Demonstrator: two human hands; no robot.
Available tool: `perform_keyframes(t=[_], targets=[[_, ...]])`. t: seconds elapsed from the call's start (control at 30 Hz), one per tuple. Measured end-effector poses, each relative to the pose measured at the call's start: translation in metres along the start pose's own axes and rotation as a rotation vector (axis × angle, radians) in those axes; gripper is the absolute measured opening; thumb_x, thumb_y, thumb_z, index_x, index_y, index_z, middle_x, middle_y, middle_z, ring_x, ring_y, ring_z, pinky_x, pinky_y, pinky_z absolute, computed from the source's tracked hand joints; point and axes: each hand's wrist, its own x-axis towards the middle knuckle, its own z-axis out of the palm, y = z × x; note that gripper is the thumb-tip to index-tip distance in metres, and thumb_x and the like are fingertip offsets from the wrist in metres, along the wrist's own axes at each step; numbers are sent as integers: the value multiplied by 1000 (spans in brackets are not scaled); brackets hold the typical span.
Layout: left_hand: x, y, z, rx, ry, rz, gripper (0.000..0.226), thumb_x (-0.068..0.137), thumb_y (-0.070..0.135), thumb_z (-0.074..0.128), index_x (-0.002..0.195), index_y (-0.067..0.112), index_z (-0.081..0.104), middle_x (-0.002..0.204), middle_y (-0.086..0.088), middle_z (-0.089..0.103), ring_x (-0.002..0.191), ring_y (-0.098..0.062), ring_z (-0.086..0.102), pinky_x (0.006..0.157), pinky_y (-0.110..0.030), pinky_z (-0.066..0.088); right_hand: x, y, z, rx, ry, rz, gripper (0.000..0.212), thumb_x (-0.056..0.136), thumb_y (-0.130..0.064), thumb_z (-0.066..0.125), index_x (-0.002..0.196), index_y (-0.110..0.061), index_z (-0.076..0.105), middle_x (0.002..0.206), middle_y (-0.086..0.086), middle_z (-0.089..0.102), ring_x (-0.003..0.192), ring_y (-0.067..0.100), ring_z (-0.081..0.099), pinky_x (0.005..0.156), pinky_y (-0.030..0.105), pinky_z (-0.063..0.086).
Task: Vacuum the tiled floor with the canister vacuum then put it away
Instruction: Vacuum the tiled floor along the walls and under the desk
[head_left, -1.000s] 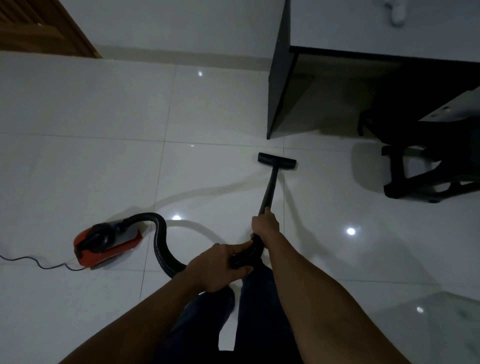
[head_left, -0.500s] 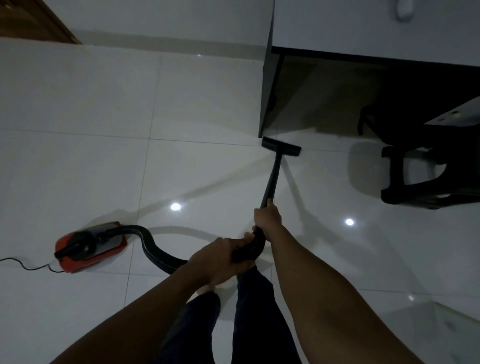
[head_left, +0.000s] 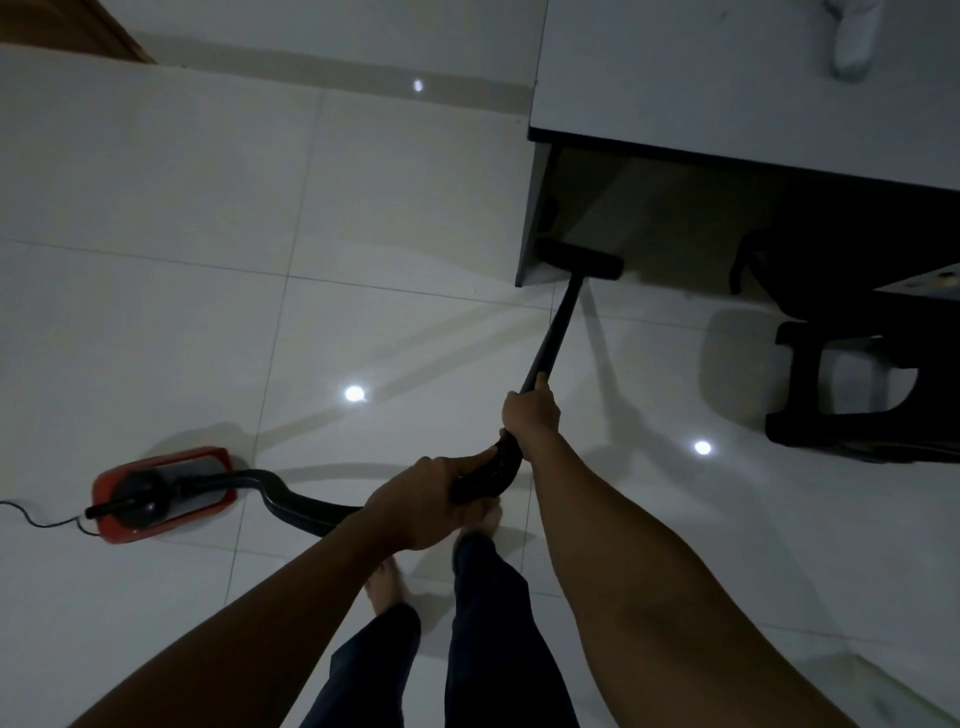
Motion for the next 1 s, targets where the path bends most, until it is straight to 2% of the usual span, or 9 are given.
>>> perform_keyframes(t=[0.1,0.27,0.63,0.8,0.93,1.0], targets=[[8,-1,-2,24,12,-12,67,96,45,58,155,41,25,81,8,67,66,-5,63,72,-31,56,7,-7,-2,44,7,11,67,100,-17,47,158,-33,17,126,12,59,65,19,62,58,32,58],[16,1,-5,40,2,-24,68,96,48,56,155,44,20,90,2,71,71,-10,66,78,-39,57,15,-12,-5,75,11,31,68,98,-17,47,157,-35,17,126,11,58,74,25,68,70,44,62],[8,3,-13,-23,42,-28,66,97,44,58,154,42,25,86,5,68,67,-6,61,72,-28,51,10,-23,1,41,-6,49,74,96,-9,46,158,-34,13,121,13,58,80,26,69,74,43,62],[-33,-13,-4,-49,43,3,65,94,39,63,151,41,33,75,18,62,61,7,59,64,-12,45,-31,2,18,-20,-20,55,76,95,-7,44,159,-32,10,124,16,57,84,28,68,75,43,61],[-77,-37,8,-91,12,27,63,92,43,65,147,46,36,82,21,63,66,4,61,70,-16,47,-68,31,44,-46,-39,93,77,95,-8,43,159,-33,8,125,17,58,86,29,68,75,42,61],[-104,-54,9,-104,-5,26,62,91,40,66,147,42,40,83,18,66,66,1,62,69,-16,48,-93,43,63,-70,-36,85,76,95,-8,43,159,-31,9,125,17,58,86,27,67,70,37,60]])
